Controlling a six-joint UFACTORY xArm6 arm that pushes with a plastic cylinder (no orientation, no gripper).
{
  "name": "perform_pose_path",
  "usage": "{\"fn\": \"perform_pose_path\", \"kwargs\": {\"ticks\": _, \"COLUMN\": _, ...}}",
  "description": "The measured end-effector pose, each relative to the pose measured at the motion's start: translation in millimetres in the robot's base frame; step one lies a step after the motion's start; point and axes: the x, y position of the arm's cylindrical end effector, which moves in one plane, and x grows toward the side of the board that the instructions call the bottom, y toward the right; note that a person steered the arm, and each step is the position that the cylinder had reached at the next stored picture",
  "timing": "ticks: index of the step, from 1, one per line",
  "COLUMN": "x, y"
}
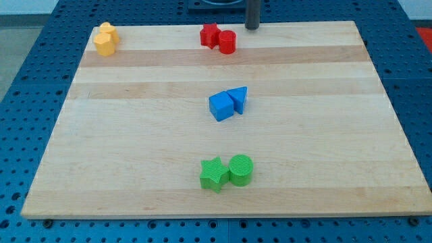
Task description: Separate the group of red blocks from each other
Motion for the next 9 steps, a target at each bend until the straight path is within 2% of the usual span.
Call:
{"fn": "perform_pose_path", "kwargs": {"ticks": 3, "x": -1, "y": -136}}
{"fn": "perform_pose_path", "kwargs": {"ticks": 4, "x": 16, "y": -132}}
{"fn": "perform_pose_path", "kwargs": {"ticks": 6, "x": 42, "y": -29}}
{"fn": "perform_pose_path", "kwargs": {"ticks": 8, "x": 120, "y": 18}}
{"fn": "perform_pose_path", "kwargs": {"ticks": 9, "x": 126, "y": 25}}
